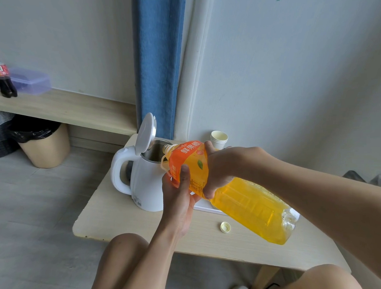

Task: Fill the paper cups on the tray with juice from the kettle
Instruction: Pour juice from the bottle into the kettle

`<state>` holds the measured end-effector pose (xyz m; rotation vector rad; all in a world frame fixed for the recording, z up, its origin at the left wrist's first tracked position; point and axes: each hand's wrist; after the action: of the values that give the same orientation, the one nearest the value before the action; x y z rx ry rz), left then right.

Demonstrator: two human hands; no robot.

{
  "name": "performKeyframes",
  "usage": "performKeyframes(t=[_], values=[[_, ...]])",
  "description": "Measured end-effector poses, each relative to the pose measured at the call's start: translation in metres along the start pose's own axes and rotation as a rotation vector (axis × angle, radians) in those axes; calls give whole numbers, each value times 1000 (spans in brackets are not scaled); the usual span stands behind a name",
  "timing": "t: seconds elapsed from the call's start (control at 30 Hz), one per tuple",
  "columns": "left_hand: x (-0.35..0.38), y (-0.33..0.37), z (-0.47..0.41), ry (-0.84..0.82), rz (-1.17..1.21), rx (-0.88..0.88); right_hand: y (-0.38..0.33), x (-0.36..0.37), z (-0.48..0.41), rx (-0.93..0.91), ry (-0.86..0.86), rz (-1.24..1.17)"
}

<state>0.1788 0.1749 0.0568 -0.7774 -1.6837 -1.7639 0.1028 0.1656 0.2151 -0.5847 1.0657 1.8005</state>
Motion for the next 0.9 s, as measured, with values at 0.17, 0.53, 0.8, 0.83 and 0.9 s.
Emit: performKeyframes(t=[0.17,0.53,0.8,0.83,0.9], values=[[0,0,1,-11,-2,0,1,1,0,-25,7,5],[-3,2,-1,1,-26,0,0,0,0,-32,2,-2],[-2,5,2,7,-19,-1,-2,-4,7,-72,6,35],[-2,5,1,7,-18,-6,-2,-5,8,-71,4,35],[-3,5,1,9,-16,-5,-2,-5,8,-68,7,28]])
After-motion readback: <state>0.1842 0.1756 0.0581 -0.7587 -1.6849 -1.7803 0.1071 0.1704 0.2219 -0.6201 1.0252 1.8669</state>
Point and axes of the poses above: each hand's wrist, its own z-axis away from the middle knuckle, its own x-axis out of the palm, y = z × x, and after that the axes turned 3 degrees about z, right-handed
